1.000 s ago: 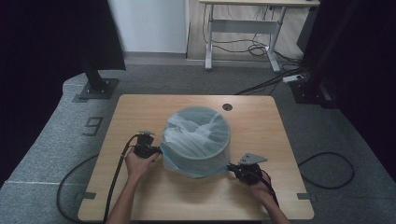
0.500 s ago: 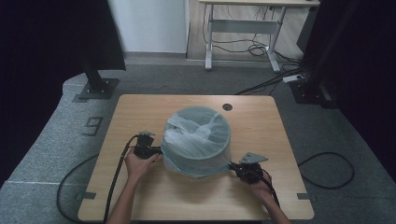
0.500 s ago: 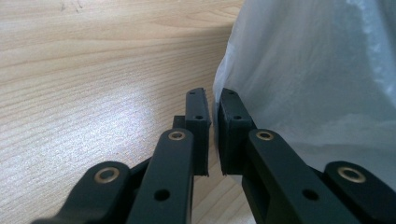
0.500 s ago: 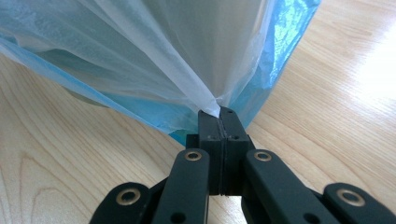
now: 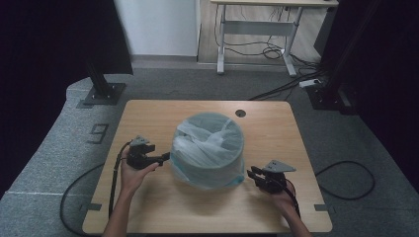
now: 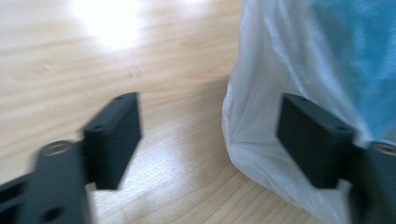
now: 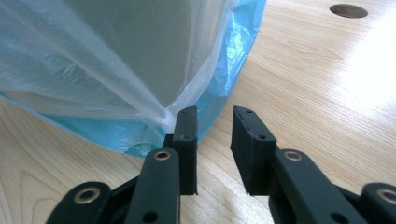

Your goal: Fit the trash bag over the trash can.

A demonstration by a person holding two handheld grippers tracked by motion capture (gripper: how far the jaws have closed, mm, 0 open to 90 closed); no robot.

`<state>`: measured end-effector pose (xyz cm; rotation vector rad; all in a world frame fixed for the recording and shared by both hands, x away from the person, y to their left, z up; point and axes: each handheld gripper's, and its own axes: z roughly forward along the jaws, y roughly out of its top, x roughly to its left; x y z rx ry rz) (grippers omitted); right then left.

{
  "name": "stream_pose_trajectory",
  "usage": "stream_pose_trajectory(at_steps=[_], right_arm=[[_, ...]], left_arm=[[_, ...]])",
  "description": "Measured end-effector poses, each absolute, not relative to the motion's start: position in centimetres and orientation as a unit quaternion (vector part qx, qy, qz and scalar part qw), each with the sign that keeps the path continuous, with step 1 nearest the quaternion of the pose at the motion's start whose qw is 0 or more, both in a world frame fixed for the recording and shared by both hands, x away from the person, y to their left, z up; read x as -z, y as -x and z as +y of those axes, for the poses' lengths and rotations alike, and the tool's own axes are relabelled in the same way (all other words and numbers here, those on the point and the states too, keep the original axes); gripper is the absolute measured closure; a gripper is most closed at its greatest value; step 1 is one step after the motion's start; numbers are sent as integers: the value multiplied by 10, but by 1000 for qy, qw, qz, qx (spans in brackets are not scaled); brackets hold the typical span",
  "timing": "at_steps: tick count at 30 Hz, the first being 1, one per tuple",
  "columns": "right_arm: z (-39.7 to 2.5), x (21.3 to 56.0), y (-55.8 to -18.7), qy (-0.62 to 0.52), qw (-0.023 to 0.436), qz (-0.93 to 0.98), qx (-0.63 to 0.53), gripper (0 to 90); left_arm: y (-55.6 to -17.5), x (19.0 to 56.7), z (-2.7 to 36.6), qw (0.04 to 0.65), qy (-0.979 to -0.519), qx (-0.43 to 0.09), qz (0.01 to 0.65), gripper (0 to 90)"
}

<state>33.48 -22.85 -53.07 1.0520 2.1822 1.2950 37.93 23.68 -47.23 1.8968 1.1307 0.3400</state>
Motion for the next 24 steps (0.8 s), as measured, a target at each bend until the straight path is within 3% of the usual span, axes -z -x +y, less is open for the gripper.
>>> stream_pose_trajectory(at_steps=[5,11,24], right_arm=[[-231,531,-336,-387,197,771,-466,583],[-234,530,-335,-403,201,764,-461,445],[-237,526,-333,-404,198,760,-469,432]], left_arm=[[-372,458,245,471,-758,-130,432,106],[-361,428,242,494,-765,-139,389,108],[-361,360,208,495,-799,-132,315,101]])
